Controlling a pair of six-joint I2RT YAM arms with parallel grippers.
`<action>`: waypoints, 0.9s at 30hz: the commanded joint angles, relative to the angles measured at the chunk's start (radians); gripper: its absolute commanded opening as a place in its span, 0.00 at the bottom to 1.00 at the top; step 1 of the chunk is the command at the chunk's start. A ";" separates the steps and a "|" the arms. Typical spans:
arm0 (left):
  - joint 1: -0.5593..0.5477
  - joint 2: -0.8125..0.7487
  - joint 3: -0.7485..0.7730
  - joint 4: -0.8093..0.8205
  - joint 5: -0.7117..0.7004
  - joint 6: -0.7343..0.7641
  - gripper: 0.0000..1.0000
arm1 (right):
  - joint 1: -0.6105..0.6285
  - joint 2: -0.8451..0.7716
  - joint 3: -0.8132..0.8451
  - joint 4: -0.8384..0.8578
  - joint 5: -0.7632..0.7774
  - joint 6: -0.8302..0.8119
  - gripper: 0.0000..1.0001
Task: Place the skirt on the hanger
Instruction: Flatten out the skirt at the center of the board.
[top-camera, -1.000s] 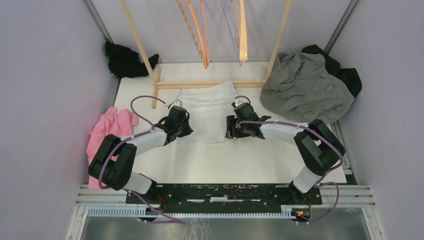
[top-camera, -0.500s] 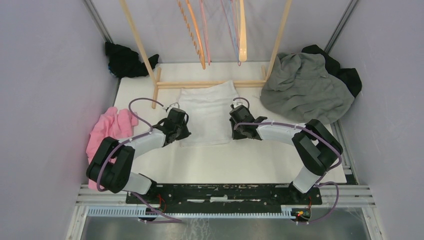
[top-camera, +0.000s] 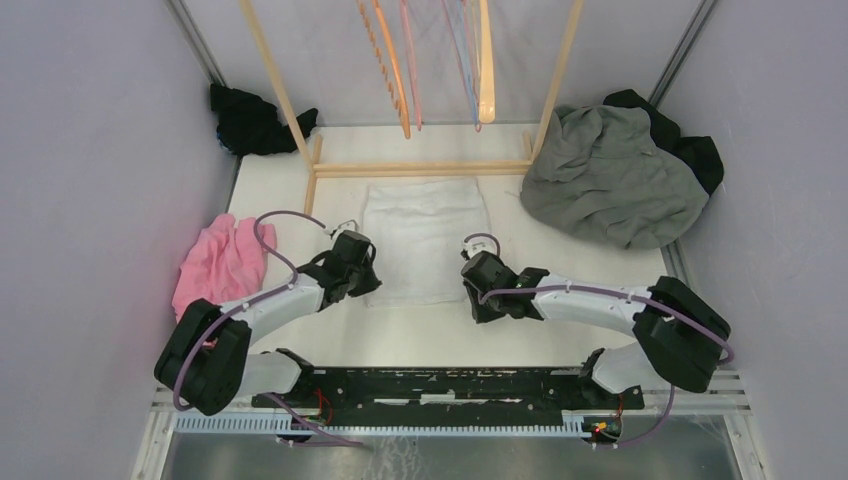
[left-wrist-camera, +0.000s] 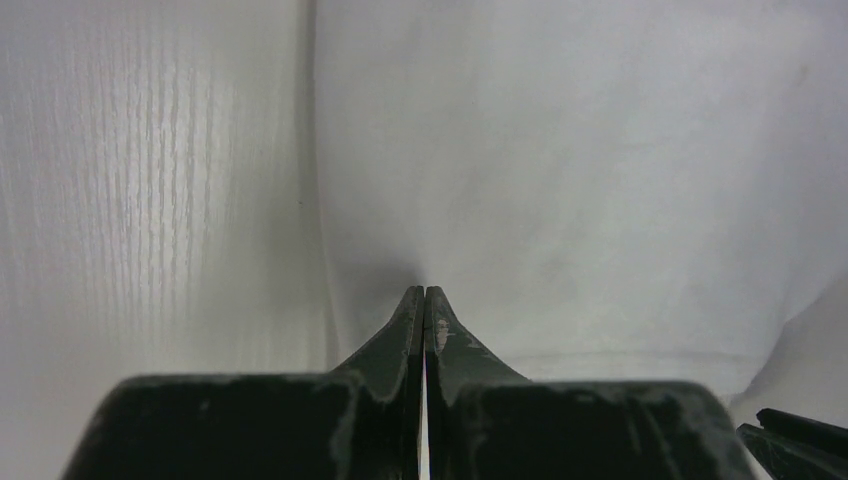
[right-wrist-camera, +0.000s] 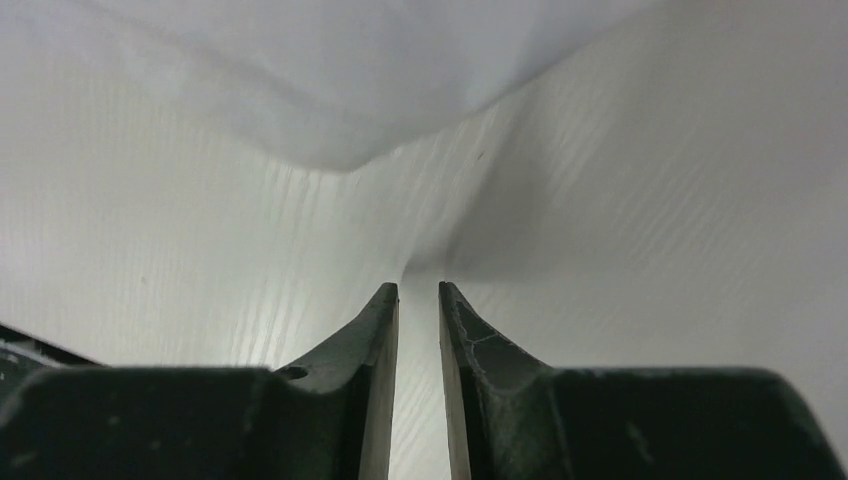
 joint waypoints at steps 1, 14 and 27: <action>-0.013 -0.094 -0.001 -0.044 0.000 -0.044 0.03 | 0.098 -0.131 -0.030 -0.066 0.043 0.101 0.27; -0.015 -0.240 0.117 -0.059 0.079 0.063 0.44 | 0.124 -0.386 0.441 -0.432 0.310 -0.103 0.56; -0.015 -0.367 0.151 -0.076 0.114 0.084 0.99 | 0.123 -0.338 0.613 -0.409 0.317 -0.186 0.56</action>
